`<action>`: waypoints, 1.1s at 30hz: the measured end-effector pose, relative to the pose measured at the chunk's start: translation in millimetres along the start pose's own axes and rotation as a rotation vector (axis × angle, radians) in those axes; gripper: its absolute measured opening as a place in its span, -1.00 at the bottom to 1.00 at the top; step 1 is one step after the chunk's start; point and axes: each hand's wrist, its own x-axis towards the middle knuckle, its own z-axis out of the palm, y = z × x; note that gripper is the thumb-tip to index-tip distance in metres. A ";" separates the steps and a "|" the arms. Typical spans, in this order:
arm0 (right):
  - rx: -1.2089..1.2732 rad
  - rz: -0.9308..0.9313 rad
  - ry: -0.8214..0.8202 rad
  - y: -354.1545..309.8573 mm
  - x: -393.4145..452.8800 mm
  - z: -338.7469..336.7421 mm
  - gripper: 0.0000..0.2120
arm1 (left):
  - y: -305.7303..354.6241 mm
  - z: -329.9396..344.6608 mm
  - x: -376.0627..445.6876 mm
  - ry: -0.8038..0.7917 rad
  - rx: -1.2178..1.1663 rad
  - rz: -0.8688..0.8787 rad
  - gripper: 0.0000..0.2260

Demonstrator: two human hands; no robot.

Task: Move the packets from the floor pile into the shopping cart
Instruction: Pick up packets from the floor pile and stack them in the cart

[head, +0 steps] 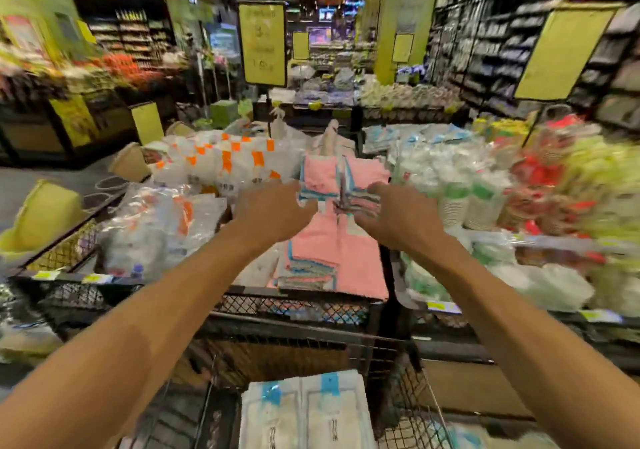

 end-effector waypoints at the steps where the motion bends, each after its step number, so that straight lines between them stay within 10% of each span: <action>1: -0.013 0.028 0.007 4.3 -8.0 -13.2 -0.42 | 10.5 -7.2 -1.3 0.007 0.007 0.042 -0.45; 21: -0.185 1.002 0.163 54.5 -385.0 -125.7 -0.46 | 220.8 -13.2 -208.2 -0.097 -0.237 1.096 -0.55; 33: -0.167 1.398 0.246 97.8 -630.3 -134.3 -0.35 | 349.1 0.4 -400.2 -0.162 -0.210 1.408 -0.48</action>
